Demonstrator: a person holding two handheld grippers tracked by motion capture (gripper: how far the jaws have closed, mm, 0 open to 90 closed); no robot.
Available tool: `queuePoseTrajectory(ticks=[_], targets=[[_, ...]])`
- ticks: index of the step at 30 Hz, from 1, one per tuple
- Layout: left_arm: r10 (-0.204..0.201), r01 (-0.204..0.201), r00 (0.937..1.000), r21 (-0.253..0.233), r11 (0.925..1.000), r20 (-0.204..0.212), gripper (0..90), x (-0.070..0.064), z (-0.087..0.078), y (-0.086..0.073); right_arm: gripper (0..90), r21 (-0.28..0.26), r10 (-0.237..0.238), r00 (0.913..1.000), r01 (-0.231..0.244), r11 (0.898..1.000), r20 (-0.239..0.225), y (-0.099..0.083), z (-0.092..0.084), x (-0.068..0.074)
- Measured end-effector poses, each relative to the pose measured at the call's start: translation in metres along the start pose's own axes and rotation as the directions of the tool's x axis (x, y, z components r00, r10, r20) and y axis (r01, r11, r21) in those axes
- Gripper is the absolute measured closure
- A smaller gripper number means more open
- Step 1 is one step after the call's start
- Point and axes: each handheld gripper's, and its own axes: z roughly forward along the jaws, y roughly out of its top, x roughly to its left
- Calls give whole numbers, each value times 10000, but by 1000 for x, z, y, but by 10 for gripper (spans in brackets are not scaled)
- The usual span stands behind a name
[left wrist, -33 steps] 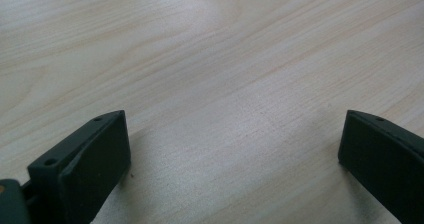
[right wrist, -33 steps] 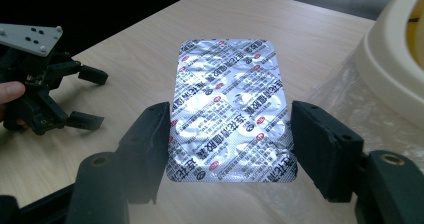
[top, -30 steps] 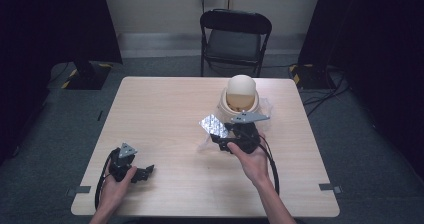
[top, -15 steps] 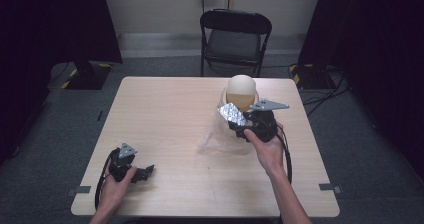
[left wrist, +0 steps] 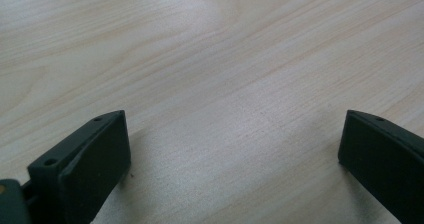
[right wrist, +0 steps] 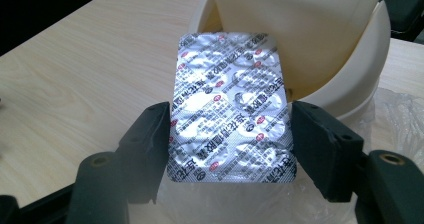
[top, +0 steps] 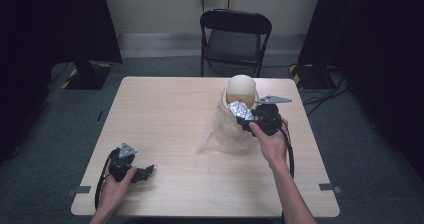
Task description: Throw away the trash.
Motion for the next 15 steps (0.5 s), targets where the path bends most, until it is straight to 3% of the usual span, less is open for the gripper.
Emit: queuePoseTrajectory(ticks=[15], targets=[[4, -4, 10000, 5, 10000, 3, 0, 0, 0, 0, 340, -136, 21, 10000, -20, 9999, 65, 11, 0, -3]])
